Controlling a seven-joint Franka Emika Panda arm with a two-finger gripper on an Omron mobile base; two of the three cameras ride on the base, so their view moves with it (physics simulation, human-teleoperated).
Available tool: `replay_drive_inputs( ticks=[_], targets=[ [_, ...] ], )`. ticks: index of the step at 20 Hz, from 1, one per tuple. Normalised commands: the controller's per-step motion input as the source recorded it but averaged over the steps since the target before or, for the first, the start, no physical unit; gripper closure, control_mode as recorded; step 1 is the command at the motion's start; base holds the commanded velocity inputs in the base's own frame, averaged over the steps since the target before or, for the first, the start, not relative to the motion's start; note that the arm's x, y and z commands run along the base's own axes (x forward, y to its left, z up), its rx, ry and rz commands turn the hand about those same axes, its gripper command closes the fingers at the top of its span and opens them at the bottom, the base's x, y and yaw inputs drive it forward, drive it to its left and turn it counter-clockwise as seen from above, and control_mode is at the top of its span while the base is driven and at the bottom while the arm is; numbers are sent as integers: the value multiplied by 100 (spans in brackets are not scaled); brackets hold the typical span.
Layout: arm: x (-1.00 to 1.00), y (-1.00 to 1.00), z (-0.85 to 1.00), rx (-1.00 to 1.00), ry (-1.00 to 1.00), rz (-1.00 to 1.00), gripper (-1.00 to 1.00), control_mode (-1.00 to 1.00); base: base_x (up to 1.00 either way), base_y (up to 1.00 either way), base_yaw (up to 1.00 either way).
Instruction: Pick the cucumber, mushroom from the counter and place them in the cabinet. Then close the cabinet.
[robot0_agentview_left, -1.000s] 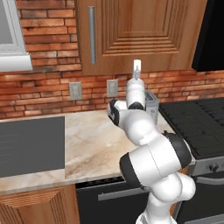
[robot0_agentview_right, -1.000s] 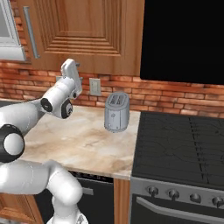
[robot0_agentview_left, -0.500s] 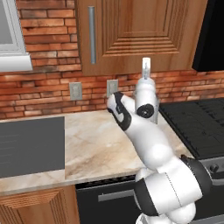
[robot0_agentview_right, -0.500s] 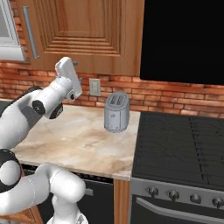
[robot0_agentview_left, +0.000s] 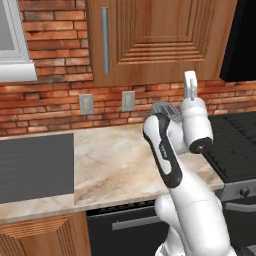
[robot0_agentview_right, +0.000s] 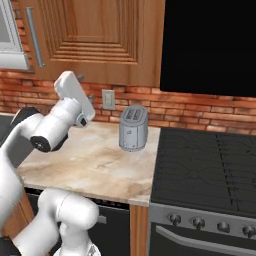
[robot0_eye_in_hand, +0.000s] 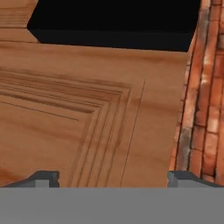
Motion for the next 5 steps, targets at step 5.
replay_drive_inputs(
  ticks=[5],
  targets=[
    [-100, 0, 24, -10, 0, 11, -100, -100, 0, 0, 0]
  ],
)
